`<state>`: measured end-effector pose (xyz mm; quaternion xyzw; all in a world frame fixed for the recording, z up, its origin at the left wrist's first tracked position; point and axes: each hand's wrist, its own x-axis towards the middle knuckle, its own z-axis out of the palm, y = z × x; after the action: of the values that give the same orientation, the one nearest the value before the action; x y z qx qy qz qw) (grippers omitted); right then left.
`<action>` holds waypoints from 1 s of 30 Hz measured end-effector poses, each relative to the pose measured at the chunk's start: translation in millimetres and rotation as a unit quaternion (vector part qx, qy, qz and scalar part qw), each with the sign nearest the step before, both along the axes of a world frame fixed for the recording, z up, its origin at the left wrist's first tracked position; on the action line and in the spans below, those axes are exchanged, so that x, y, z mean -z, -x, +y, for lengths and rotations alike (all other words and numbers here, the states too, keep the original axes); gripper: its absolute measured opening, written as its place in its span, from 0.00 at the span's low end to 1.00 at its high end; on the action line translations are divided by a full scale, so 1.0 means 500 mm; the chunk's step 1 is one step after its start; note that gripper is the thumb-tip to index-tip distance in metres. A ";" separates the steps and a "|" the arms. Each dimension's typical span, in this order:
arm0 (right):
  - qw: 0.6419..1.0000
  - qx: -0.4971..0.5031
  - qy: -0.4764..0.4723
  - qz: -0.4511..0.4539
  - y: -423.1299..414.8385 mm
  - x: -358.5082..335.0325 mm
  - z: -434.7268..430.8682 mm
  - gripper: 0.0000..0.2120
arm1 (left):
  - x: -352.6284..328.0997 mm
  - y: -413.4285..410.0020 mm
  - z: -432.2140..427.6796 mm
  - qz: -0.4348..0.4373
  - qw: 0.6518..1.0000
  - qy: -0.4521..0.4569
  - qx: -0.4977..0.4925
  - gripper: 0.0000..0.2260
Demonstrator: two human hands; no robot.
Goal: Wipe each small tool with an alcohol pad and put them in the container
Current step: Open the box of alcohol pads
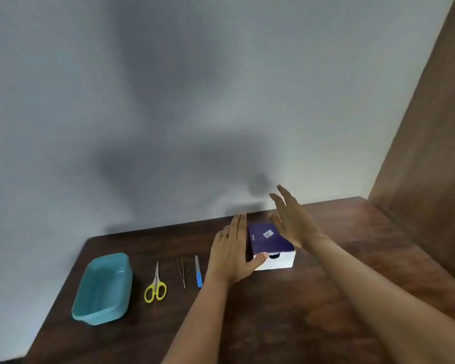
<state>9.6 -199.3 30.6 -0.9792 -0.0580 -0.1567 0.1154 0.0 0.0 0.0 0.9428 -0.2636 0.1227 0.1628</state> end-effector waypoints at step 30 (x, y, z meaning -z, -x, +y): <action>0.995 -0.023 -0.077 -0.066 0.151 0.123 0.012 0.13 | 0.156 0.137 -0.118 0.019 0.975 0.193 -0.107 0.15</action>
<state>-65.7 -193.4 -31.1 -0.9534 -0.0761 -0.2221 0.1896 -68.4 -59.2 -78.2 0.9183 -0.1296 0.1698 0.3332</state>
